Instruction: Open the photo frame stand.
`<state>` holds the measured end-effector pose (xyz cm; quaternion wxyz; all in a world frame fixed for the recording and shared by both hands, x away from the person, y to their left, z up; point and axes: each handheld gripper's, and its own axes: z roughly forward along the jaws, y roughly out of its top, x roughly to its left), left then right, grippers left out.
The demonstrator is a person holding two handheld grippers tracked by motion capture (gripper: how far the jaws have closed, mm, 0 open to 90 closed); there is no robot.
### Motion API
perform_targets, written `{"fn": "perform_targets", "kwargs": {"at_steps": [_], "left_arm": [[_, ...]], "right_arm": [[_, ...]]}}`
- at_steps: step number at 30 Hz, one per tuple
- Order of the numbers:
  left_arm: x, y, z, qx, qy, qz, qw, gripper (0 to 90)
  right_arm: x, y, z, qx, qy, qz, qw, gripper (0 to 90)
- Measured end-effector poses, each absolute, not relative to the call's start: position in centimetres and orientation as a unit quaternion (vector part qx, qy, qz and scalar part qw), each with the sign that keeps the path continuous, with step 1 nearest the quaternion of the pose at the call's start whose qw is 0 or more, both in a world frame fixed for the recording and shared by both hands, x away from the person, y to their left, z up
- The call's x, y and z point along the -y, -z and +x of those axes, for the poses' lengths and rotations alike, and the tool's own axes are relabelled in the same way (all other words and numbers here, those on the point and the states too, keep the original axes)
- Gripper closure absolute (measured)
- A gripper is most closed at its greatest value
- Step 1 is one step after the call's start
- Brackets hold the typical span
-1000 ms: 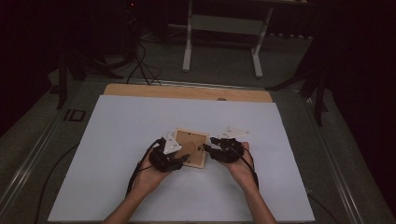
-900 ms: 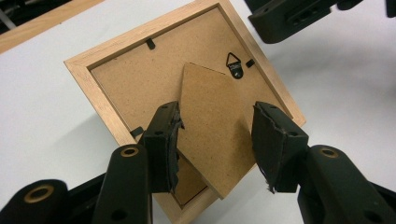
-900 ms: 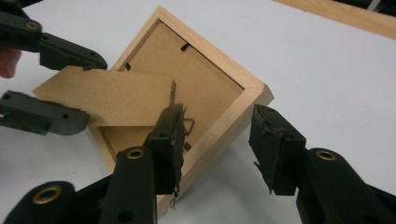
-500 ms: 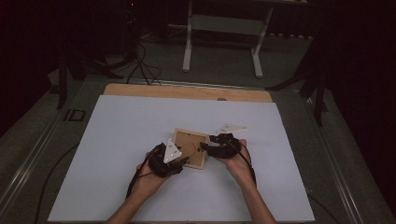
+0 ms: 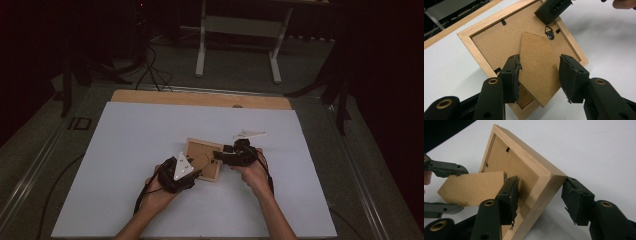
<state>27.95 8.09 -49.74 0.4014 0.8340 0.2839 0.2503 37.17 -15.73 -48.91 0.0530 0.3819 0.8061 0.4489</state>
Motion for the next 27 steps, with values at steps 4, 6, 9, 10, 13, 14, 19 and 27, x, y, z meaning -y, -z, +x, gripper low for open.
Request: {"fn": "perform_targets", "kwargs": {"at_steps": [4, 6, 9, 10, 13, 14, 19, 27], "left_arm": [[-8.2, 49.7, 28.0, -0.281, -0.245, 0.837, 0.4, 52.6], [-8.3, 49.7, 28.0, -0.28, -0.242, 0.838, 0.402, 52.6], [-8.6, 49.8, 28.4, -0.284, -0.221, 0.841, 0.405, 52.6], [-8.6, 49.8, 28.4, -0.287, -0.216, 0.841, 0.404, 52.7], [-8.8, 49.9, 28.7, -0.294, -0.201, 0.842, 0.406, 52.4], [-8.8, 49.9, 28.7, -0.296, -0.198, 0.841, 0.408, 52.4], [-8.9, 49.9, 29.1, -0.303, -0.169, 0.844, 0.409, 52.5], [-9.5, 49.4, 30.0, -0.327, -0.107, 0.84, 0.419, 56.3]], "right_arm": [[15.9, 48.8, 37.1, -0.807, -0.451, 0.379, 0.051, 49.1], [15.9, 48.8, 37.1, -0.806, -0.451, 0.379, 0.05, 49.5], [15.9, 48.6, 36.9, -0.807, -0.454, 0.376, 0.051, 50.6], [15.9, 48.6, 36.9, -0.806, -0.455, 0.375, 0.052, 50.9], [15.9, 48.5, 36.8, -0.807, -0.455, 0.371, 0.056, 51.1], [15.9, 48.4, 36.7, -0.808, -0.455, 0.37, 0.057, 51.4], [15.9, 48.2, 36.6, -0.809, -0.458, 0.364, 0.06, 52.4], [15.8, 47.9, 36.2, -0.813, -0.457, 0.353, 0.07, 53.3]]}}
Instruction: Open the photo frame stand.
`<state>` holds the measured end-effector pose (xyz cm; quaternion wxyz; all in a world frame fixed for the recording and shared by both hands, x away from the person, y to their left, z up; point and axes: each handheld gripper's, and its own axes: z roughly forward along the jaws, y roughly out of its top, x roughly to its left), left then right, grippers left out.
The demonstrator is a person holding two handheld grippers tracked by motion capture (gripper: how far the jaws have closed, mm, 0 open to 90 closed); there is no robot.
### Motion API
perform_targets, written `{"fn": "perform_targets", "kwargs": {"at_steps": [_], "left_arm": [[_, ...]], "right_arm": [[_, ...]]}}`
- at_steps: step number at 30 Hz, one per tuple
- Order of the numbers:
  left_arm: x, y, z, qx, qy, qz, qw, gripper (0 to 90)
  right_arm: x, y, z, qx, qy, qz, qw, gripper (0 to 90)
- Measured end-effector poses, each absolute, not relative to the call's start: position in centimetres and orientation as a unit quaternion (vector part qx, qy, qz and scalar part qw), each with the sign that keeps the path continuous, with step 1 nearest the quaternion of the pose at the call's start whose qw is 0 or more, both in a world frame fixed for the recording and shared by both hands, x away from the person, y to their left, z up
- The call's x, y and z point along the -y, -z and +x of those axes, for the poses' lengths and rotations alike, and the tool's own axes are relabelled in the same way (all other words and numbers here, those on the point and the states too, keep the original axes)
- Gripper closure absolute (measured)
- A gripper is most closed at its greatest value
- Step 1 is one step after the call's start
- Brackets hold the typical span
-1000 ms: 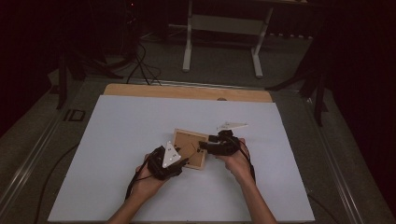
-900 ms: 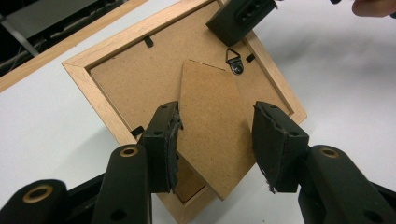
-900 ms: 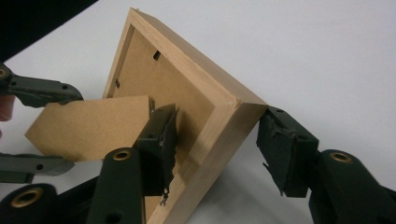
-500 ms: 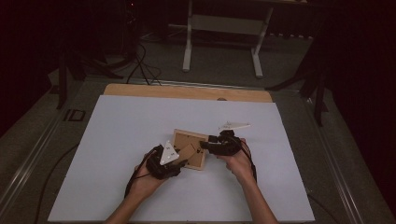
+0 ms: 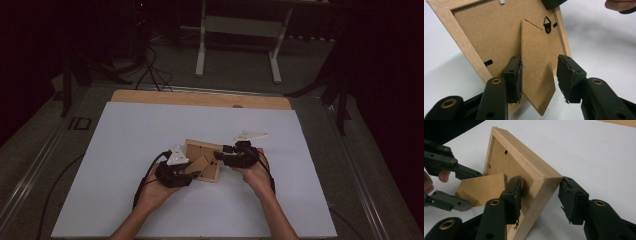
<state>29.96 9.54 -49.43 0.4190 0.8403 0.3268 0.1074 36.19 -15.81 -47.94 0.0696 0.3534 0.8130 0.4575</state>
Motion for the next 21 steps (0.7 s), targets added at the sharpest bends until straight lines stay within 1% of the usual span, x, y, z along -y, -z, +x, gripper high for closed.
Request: {"fn": "perform_targets", "kwargs": {"at_steps": [3, 8, 10, 11, 21], "left_arm": [[-9.7, 49.4, 30.3, -0.333, -0.083, 0.841, 0.418, 57.4], [-9.7, 49.4, 30.6, -0.341, -0.061, 0.843, 0.412, 59.1], [-9.7, 49.5, 30.5, -0.337, -0.063, 0.847, 0.406, 59.4], [-9.6, 49.6, 30.5, -0.337, -0.064, 0.848, 0.404, 62.0], [-9.9, 49.4, 30.3, -0.333, -0.065, 0.847, 0.41, 67.1]], "right_arm": [[15.8, 47.8, 36.0, -0.815, -0.457, 0.349, 0.074, 53.7], [15.7, 47.5, 35.7, -0.818, -0.456, 0.341, 0.083, 54.3], [15.7, 47.5, 35.6, -0.818, -0.457, 0.34, 0.083, 54.5], [15.7, 47.4, 35.4, -0.817, -0.459, 0.338, 0.084, 54.8], [15.7, 47.0, 35.0, -0.819, -0.463, 0.326, 0.094, 55.7]]}}
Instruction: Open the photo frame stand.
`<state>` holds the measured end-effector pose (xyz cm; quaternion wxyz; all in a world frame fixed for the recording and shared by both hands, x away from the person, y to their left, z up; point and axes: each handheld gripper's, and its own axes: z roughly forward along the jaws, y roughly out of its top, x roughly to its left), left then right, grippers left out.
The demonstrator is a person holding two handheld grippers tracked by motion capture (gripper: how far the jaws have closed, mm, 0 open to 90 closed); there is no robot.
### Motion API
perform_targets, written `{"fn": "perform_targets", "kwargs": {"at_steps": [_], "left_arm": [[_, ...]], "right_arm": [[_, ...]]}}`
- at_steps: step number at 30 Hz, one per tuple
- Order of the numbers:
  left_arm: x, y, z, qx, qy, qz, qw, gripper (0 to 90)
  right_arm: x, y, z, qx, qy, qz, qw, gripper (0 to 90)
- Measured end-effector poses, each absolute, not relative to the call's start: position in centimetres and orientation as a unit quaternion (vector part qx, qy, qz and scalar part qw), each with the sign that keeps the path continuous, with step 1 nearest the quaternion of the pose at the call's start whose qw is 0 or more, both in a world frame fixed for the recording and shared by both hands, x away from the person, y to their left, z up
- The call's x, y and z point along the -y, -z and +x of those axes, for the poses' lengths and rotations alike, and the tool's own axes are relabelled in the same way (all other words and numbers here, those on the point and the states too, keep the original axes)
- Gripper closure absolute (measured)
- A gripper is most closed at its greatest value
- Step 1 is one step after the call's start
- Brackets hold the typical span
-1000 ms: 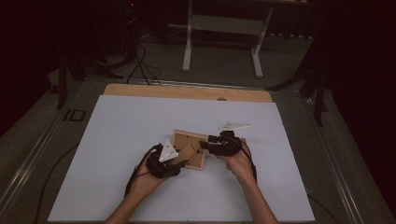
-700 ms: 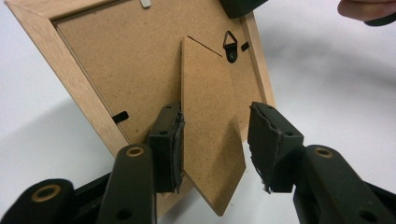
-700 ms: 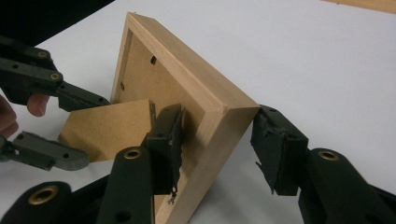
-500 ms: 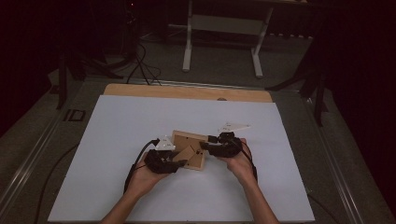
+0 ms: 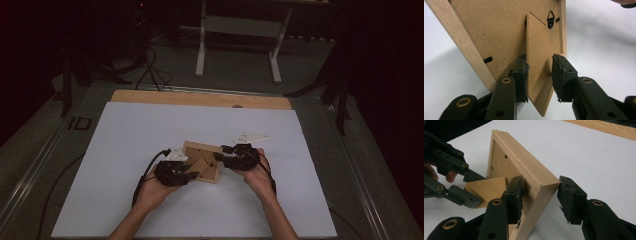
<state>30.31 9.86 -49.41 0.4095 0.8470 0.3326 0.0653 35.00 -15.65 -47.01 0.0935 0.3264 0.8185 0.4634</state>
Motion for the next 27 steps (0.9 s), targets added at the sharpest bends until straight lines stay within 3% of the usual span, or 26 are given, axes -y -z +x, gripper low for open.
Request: {"fn": "perform_targets", "kwargs": {"at_steps": [27], "left_arm": [[-10.2, 49.7, 31.2, -0.36, -0.133, 0.84, 0.382, 75.2]], "right_arm": [[13.7, 46.3, 34.1, -0.825, -0.461, 0.303, 0.127, 56.7]]}}
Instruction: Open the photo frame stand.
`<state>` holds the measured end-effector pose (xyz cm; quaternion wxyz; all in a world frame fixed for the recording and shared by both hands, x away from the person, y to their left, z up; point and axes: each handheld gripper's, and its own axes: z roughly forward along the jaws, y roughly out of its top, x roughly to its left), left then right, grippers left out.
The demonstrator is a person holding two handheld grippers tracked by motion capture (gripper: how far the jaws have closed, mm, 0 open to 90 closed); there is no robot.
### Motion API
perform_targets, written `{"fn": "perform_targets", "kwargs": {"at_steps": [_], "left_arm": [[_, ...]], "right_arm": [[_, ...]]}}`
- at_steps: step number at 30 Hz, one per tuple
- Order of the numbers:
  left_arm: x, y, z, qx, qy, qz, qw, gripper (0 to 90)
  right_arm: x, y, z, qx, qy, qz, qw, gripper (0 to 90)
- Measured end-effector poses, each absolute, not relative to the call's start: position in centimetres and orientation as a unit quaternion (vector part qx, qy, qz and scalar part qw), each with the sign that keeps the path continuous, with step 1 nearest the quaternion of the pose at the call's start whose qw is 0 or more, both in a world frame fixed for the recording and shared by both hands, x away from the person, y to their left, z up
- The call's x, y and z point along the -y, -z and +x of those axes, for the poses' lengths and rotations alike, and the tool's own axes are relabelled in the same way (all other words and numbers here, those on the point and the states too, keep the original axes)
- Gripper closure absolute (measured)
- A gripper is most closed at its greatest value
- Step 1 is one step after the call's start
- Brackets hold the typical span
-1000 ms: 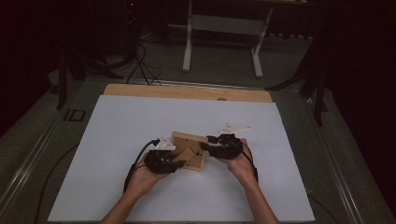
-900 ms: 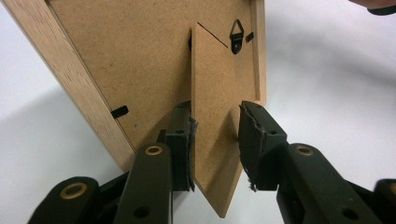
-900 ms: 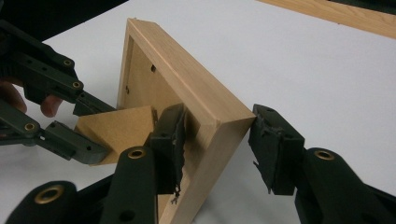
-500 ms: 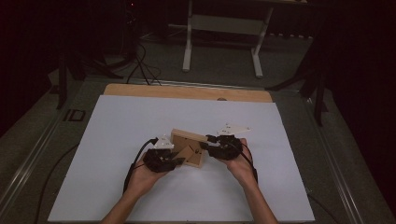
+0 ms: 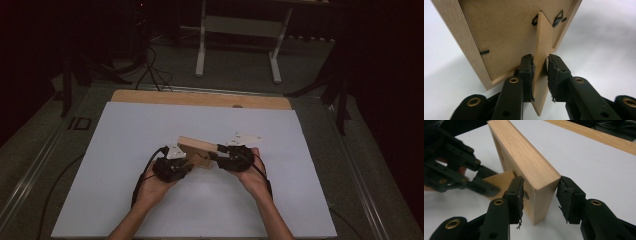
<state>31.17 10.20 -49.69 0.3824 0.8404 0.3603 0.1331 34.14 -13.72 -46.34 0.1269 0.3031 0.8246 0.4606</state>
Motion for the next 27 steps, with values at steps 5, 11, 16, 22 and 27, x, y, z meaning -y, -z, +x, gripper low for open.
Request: {"fn": "perform_targets", "kwargs": {"at_steps": [5, 11, 16, 22, 27], "left_arm": [[-10.3, 50.0, 31.2, -0.355, -0.14, 0.846, 0.374, 74.7], [-10.4, 50.2, 30.9, -0.35, -0.143, 0.847, 0.375, 74.6], [-10.5, 50.3, 30.7, -0.34, -0.14, 0.852, 0.374, 74.7], [-10.7, 50.6, 30.3, -0.33, -0.137, 0.856, 0.375, 74.1], [-10.7, 50.8, 30.0, -0.326, -0.135, 0.858, 0.373, 74.0]], "right_arm": [[13.1, 46.5, 34.0, -0.825, -0.463, 0.301, 0.124, 56.5], [13.0, 46.5, 33.7, -0.824, -0.467, 0.297, 0.119, 54.9], [12.8, 46.5, 33.1, -0.83, -0.461, 0.286, 0.128, 55.0], [12.4, 46.9, 32.4, -0.838, -0.451, 0.274, 0.137, 54.3], [12.3, 47.0, 31.9, -0.842, -0.448, 0.268, 0.136, 53.6]]}}
